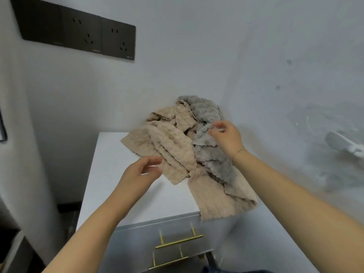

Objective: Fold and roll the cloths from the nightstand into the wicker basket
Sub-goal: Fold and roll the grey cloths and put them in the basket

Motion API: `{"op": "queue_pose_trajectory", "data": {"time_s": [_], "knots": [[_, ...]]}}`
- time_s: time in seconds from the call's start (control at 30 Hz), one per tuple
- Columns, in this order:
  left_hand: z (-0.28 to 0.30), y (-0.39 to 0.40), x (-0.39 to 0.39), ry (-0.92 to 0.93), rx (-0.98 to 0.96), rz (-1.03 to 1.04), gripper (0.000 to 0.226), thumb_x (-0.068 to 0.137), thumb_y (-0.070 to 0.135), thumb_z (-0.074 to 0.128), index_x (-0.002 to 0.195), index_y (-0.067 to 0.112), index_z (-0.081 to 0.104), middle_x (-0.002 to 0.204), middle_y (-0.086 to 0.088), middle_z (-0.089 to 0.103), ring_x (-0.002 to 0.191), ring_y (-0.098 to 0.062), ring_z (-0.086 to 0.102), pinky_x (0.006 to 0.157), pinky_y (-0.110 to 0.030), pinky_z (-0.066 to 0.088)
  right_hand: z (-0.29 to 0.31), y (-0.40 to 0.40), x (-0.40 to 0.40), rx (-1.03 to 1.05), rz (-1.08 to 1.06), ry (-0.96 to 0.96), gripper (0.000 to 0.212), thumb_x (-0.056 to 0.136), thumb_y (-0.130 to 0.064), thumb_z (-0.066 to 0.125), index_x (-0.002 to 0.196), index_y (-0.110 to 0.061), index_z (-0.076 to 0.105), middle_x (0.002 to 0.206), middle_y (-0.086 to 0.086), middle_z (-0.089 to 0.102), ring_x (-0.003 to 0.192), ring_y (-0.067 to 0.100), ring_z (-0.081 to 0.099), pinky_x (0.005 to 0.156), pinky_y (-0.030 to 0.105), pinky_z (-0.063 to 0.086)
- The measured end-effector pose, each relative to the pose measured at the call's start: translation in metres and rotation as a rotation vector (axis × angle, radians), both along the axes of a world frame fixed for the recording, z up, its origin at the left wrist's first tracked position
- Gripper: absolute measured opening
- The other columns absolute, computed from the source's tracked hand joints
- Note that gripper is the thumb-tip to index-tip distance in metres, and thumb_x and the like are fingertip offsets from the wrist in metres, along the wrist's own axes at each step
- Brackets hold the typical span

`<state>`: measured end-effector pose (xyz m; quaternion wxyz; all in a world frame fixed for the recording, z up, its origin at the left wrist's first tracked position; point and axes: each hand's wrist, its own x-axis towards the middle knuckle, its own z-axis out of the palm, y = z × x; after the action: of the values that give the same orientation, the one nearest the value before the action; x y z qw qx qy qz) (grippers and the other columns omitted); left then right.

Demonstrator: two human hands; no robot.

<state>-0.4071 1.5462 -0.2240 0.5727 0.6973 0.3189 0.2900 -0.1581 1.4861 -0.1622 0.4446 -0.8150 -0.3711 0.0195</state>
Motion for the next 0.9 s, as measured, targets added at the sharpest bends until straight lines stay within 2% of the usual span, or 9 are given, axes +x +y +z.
{"op": "queue_pose_trajectory", "data": {"time_s": [0.13,0.23,0.3,0.37,0.4,0.43,0.57,0.73,0.9], "knots": [[0.004,0.009,0.002,-0.062,-0.075,0.032,0.025,0.094,0.016,0.057,0.113,0.032,0.064,0.114,0.021,0.063,0.103,0.007,0.057,0.077,-0.010,0.040,0.016,0.035,0.035,-0.016,-0.104,-0.075,0.057,0.088,-0.028,0.063,0.137,-0.012,0.040,0.141,0.010,0.038,0.125,0.024,0.044,0.100,0.034,0.038],[0.006,0.011,0.004,-0.089,-0.095,0.051,0.025,0.094,0.016,0.057,0.110,0.033,0.064,0.113,0.021,0.064,0.102,0.006,0.058,0.078,-0.011,0.041,0.016,0.051,0.052,-0.104,-0.085,-0.020,0.070,0.087,-0.033,0.066,0.143,-0.012,0.030,0.142,0.011,0.039,0.128,0.028,0.043,0.098,0.036,0.039],[0.005,0.012,0.004,-0.086,-0.085,0.051,0.025,0.094,0.016,0.057,0.110,0.034,0.064,0.112,0.022,0.064,0.098,0.009,0.058,0.075,-0.010,0.039,0.014,0.057,0.057,-0.244,-0.053,-0.013,0.054,0.087,-0.031,0.065,0.133,-0.013,0.043,0.125,0.007,0.052,0.115,0.028,0.052,0.087,0.033,0.044],[0.004,0.012,0.003,-0.071,-0.060,0.043,0.024,0.095,0.018,0.057,0.110,0.035,0.065,0.112,0.022,0.064,0.097,0.009,0.058,0.075,-0.010,0.039,0.010,0.057,0.060,-0.349,-0.039,-0.135,0.006,0.088,-0.022,0.061,0.086,-0.019,0.056,0.087,0.000,0.055,0.091,0.026,0.053,0.061,0.029,0.042],[0.004,0.013,0.002,-0.063,-0.048,0.041,0.024,0.095,0.018,0.056,0.109,0.036,0.065,0.112,0.022,0.064,0.097,0.009,0.058,0.076,-0.010,0.039,0.007,0.057,0.062,-0.335,-0.038,-0.191,0.021,0.089,-0.018,0.059,0.070,-0.020,0.050,0.075,-0.001,0.050,0.081,0.024,0.050,0.054,0.028,0.035],[0.004,0.014,0.001,-0.056,-0.037,0.039,0.024,0.095,0.018,0.056,0.109,0.036,0.065,0.112,0.022,0.065,0.096,0.009,0.058,0.075,-0.009,0.039,0.004,0.056,0.064,-0.285,-0.034,-0.220,0.024,0.089,-0.015,0.057,0.067,-0.019,0.049,0.071,0.001,0.049,0.077,0.023,0.049,0.054,0.028,0.032],[0.005,0.018,-0.003,-0.050,-0.016,0.042,0.023,0.095,0.018,0.056,0.108,0.035,0.066,0.111,0.021,0.066,0.096,0.007,0.059,0.078,-0.009,0.043,0.009,0.047,0.058,0.018,-0.040,-0.144,0.014,0.085,-0.009,0.059,0.070,-0.012,0.058,0.066,0.001,0.053,0.069,0.019,0.048,0.059,0.029,0.036],[0.007,0.020,-0.010,-0.064,-0.021,0.059,0.022,0.097,0.021,0.055,0.107,0.036,0.066,0.112,0.022,0.066,0.102,0.005,0.059,0.091,-0.022,0.049,0.043,0.026,0.041,0.200,0.089,-0.084,0.009,0.083,-0.006,0.065,0.090,-0.011,0.068,0.084,0.004,0.066,0.081,0.018,0.060,0.077,0.038,0.054],[0.011,0.022,-0.022,-0.067,-0.025,0.084,0.023,0.096,0.019,0.055,0.108,0.037,0.065,0.112,0.022,0.066,0.105,0.002,0.059,0.095,-0.029,0.048,0.082,0.005,0.009,0.281,0.237,0.045,0.016,0.087,-0.005,0.065,0.101,-0.010,0.068,0.099,0.011,0.070,0.091,0.020,0.065,0.077,0.032,0.057]]}}
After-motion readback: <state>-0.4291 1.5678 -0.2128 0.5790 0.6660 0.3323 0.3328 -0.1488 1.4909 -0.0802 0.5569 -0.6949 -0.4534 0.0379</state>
